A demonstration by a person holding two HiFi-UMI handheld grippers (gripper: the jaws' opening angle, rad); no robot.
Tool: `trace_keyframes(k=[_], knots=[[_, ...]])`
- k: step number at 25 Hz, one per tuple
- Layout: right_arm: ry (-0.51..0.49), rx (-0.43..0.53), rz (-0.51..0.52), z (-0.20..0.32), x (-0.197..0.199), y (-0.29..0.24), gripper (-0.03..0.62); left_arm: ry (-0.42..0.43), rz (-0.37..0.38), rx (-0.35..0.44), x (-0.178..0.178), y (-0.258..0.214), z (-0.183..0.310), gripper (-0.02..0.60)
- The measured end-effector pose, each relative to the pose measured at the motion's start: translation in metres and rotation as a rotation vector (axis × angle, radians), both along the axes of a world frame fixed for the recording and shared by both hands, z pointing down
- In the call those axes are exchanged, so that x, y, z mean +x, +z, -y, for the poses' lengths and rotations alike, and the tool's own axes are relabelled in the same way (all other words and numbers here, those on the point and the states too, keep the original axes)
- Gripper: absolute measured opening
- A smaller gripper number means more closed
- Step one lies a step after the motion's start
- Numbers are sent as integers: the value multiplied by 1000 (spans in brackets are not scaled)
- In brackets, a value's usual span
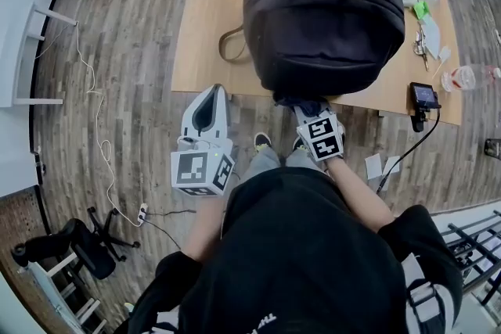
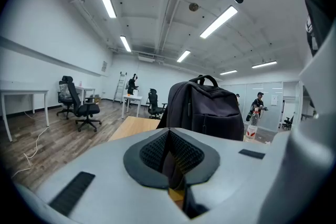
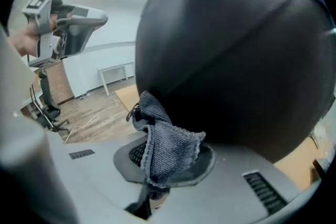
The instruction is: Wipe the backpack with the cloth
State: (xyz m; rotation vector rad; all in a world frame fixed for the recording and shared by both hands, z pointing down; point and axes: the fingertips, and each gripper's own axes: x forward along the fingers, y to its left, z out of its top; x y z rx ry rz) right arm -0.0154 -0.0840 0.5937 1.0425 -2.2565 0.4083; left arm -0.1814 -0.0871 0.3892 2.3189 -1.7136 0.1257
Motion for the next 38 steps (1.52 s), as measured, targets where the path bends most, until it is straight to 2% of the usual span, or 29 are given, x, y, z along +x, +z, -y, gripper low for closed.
trace_keyframes(k=[5,8,10,15,19,21,24,26,29,32,34,38], knots=[[267,-11,44,10,91,10,40,50,2,2,17,-1,5,17],[360,7,49,12,125,8,41,90,6,9,31,-3,9,15],[390,55,35,12,139,-5,41,111,10,14,39,-4,10,17],[368,250,18,12,151,-81,40,135,9,14,50,-3,11,17],[377,519,110,27,156,-197,40,149,0,19,53,-4,13,17],[359,600,185,44,150,-245,40,154,-5,25,54,-5,14,17],[307,587,248,65,123,-275,40,157,-8,31,58,-6,16,17],[243,552,278,61,95,-267,40,155,-9,31,58,-7,16,17],[72,493,298,46,25,-249,40,134,-10,40,50,-13,16,17],[-57,516,178,43,-34,-236,40,99,-8,48,38,-16,12,17],[-71,524,148,44,-45,-229,40,82,-5,46,31,-16,7,17],[-130,379,221,32,-61,-201,40,49,2,32,15,-13,2,17]])
